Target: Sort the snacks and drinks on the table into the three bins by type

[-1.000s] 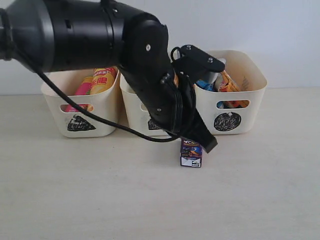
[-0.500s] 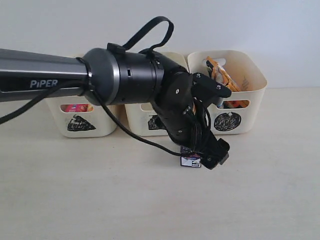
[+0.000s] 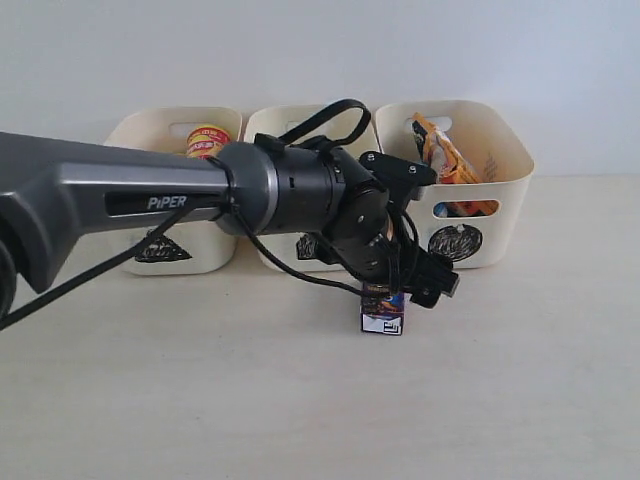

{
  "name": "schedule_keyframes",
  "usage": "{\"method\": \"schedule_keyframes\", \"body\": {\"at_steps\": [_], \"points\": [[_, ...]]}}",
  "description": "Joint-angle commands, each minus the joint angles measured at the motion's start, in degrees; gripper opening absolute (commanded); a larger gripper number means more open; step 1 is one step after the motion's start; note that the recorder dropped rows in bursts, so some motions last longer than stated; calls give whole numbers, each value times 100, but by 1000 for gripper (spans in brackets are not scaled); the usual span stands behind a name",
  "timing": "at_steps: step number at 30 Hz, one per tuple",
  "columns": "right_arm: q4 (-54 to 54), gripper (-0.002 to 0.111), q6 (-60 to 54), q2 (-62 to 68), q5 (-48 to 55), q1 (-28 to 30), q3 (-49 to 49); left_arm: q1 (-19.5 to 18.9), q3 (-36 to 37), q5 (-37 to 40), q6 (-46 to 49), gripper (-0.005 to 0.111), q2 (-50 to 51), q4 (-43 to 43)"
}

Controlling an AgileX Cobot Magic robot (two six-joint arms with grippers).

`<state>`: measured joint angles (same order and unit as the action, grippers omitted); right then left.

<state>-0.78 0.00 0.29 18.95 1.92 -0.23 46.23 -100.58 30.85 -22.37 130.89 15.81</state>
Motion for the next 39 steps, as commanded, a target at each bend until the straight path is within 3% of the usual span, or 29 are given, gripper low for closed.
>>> {"method": "schedule_keyframes", "body": {"at_steps": [1, 18, 20, 22, 27, 35, 39], "points": [[9, 0, 0, -29, -48, 25, 23, 0, -181, 76, -71, 88, 199, 94], [9, 0, 0, -29, -48, 25, 23, -116, -216, 15, -82, 84, 730, 201], [9, 0, 0, -29, -48, 25, 23, -116, -216, 1, -71, 77, 742, 217], [9, 0, 0, -29, -48, 25, 23, -116, -216, 1, -15, 61, 742, 217], [9, 0, 0, -29, -48, 25, 23, -104, -229, 277, 36, 4, 709, 332], [9, 0, 0, -29, -48, 25, 23, -96, -229, 1137, 393, 4, 376, 295], [9, 0, 0, -29, -48, 25, 23, 33, -195, 1401, 1213, 4, 32, 126]]}}
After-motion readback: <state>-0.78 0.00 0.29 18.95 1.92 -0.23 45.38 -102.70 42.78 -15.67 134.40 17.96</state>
